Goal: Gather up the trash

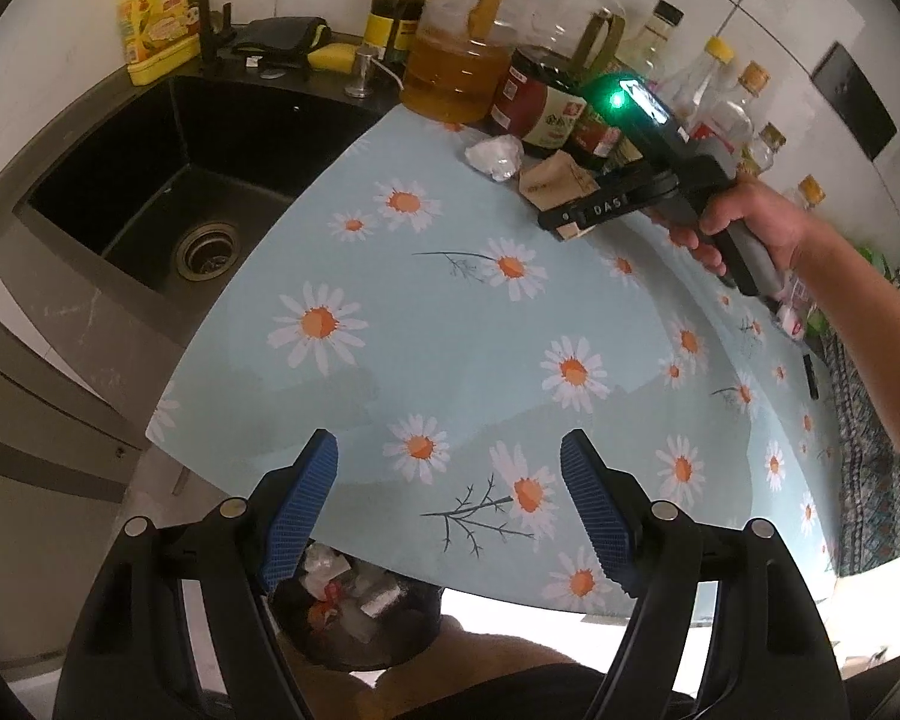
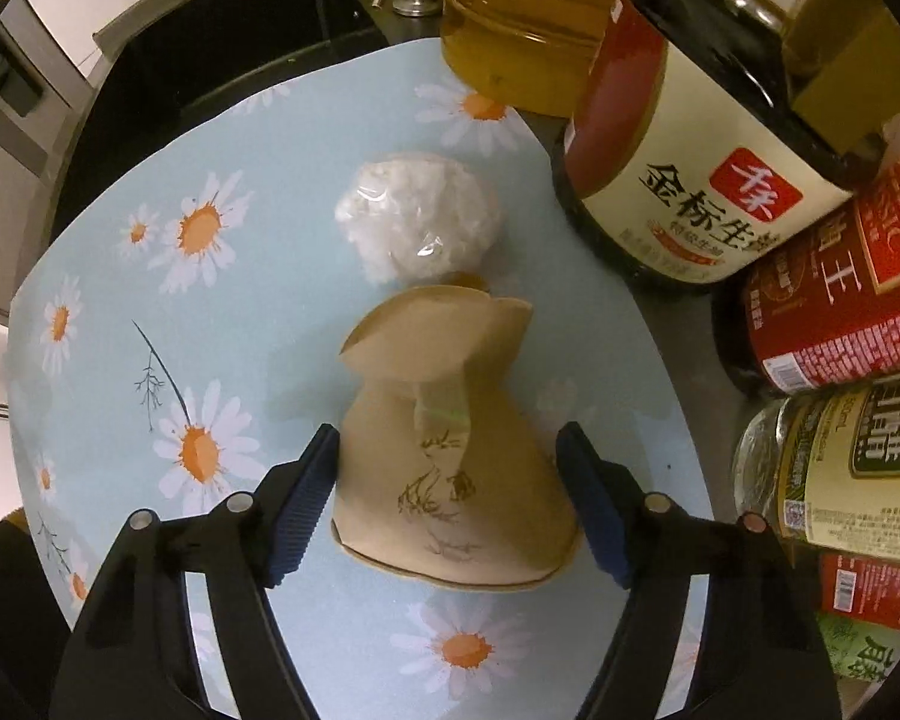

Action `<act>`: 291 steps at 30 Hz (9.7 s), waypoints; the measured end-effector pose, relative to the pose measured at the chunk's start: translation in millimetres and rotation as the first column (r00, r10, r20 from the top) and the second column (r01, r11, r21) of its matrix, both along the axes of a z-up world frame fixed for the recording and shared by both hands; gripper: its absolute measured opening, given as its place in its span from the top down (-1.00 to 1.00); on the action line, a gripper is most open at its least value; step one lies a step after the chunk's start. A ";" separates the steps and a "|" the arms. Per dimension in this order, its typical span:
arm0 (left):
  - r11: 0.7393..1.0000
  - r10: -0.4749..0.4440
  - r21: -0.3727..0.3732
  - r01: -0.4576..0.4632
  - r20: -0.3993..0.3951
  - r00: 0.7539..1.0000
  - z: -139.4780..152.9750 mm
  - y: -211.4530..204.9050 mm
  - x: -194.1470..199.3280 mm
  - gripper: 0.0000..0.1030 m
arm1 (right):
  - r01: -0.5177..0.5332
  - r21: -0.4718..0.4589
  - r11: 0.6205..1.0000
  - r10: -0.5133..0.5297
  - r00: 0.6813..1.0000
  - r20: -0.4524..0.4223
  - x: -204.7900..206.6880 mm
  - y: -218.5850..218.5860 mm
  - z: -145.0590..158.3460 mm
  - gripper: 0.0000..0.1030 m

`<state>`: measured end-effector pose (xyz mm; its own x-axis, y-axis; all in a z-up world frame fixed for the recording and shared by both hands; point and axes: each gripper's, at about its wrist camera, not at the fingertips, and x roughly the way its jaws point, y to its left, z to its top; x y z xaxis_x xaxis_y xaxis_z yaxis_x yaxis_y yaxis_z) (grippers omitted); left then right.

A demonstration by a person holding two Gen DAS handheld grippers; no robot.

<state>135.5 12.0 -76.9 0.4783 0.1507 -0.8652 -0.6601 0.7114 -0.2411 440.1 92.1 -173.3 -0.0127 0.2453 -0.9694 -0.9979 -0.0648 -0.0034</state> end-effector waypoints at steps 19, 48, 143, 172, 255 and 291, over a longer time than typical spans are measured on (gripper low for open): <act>0.996 -0.087 0.004 0.087 -0.003 0.996 0.0 9.8 25.2 -0.45 | 0.089 0.126 0.988 -0.073 0.989 -0.128 3.3 -56.0 36.7 -0.03; 0.940 -0.314 0.095 0.327 -0.125 0.941 -9.4 89.0 213.8 -0.45 | 0.435 0.299 0.850 -0.350 0.888 -0.299 -35.0 -256.0 70.2 -0.04; 0.868 -0.495 -0.030 0.496 0.044 0.868 -46.5 39.7 -57.1 -0.02 | 0.651 0.208 0.730 -0.525 0.730 -0.439 -267.3 -248.2 40.6 -0.06; 0.829 -0.529 -0.272 0.489 -0.097 0.843 -144.8 -9.2 -133.5 -0.05 | 0.660 0.019 0.751 -0.562 0.654 -0.507 -335.5 -259.9 -48.9 -0.08; 0.886 -0.454 0.202 0.418 0.180 0.873 89.1 -68.9 -114.4 -0.87 | 0.733 0.523 0.434 -0.663 0.654 -0.365 -298.8 -380.5 178.7 -0.91; 0.894 -0.433 0.203 0.400 0.152 0.889 87.4 -83.5 -102.7 -0.87 | 0.724 0.523 0.450 -0.664 0.663 -0.346 -296.9 -391.1 176.1 -0.91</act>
